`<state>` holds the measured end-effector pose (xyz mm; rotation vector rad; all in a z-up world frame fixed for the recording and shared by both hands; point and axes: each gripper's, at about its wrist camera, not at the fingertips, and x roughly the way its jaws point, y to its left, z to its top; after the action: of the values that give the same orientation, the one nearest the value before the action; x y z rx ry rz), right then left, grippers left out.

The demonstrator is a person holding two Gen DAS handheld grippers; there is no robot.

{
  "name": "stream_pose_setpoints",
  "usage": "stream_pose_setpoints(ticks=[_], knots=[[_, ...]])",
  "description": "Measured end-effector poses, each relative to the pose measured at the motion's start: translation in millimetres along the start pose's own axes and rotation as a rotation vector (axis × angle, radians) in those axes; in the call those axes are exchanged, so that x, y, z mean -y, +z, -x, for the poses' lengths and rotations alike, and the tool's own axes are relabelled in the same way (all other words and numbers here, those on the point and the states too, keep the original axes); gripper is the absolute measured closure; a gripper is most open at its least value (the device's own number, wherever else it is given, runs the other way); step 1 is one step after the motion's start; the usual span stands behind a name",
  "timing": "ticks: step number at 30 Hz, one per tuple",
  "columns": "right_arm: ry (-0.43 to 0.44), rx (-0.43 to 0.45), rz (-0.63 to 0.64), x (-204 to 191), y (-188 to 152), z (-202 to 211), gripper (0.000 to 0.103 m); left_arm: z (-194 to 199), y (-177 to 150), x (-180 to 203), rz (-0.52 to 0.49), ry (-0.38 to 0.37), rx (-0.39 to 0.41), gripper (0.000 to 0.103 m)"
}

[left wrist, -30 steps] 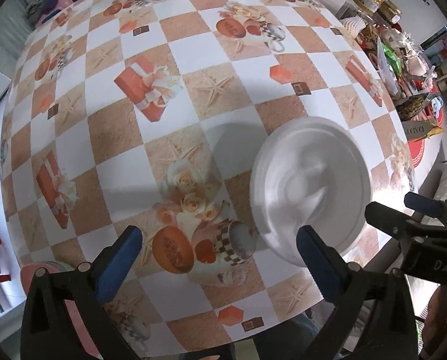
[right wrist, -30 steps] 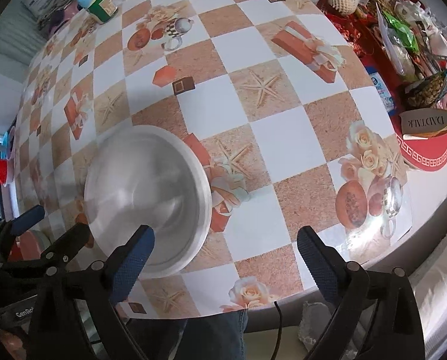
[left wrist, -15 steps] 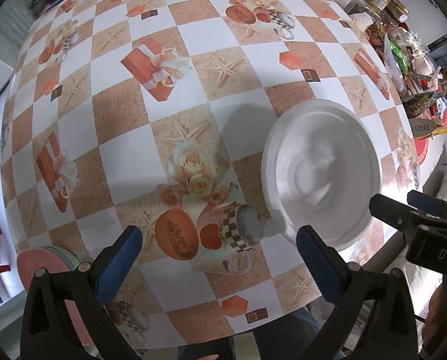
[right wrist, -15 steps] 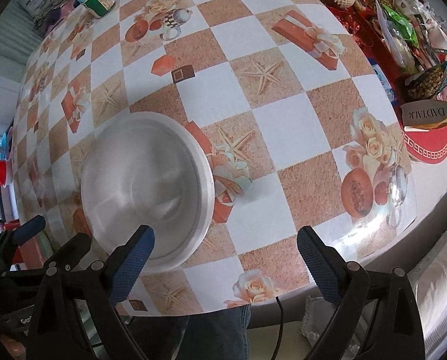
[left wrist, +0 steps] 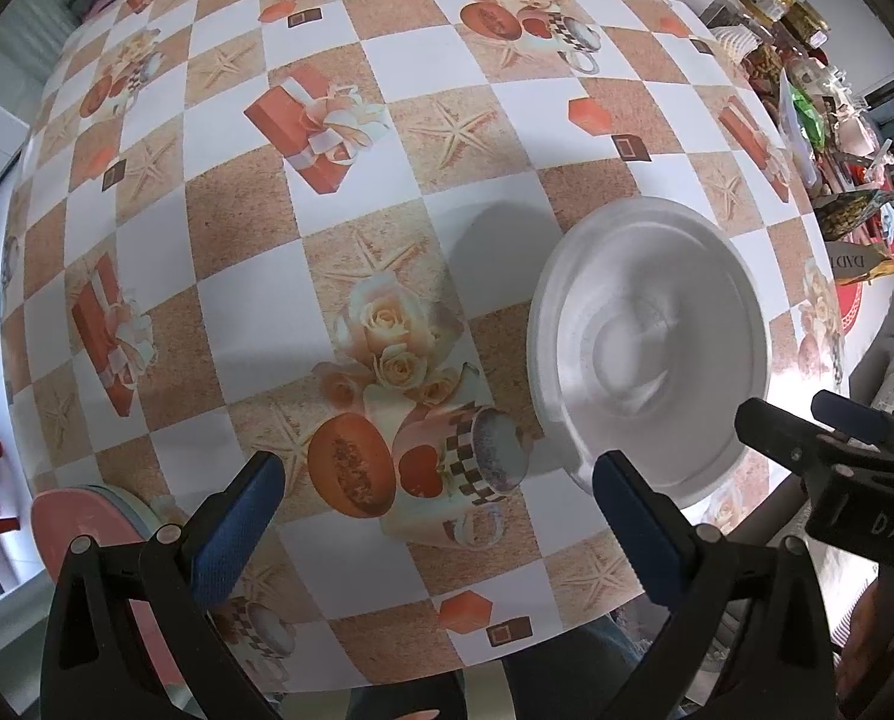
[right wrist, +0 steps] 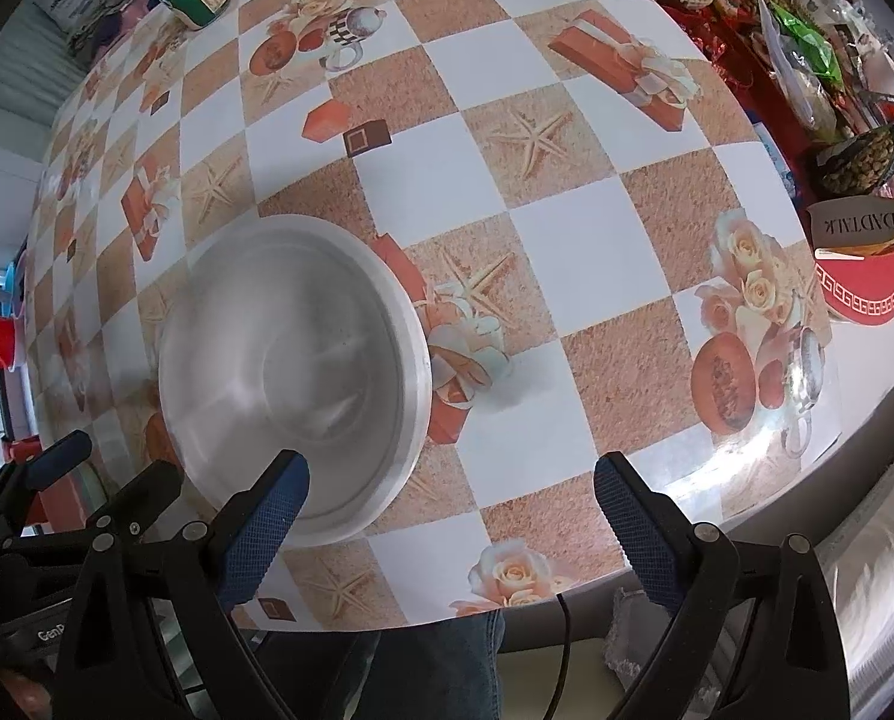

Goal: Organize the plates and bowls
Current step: 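Position both open grippers around the rim of another white plate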

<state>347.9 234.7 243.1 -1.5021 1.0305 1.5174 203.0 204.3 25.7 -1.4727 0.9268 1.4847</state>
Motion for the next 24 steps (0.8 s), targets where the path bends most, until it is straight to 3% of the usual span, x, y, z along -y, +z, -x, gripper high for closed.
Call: stream_pose_setpoints(ticks=[24], knots=[[-0.009, -0.003, 0.000, 4, 8, -8, 0.006, -9, 13, 16, 0.002, 0.018, -0.011, 0.000]])
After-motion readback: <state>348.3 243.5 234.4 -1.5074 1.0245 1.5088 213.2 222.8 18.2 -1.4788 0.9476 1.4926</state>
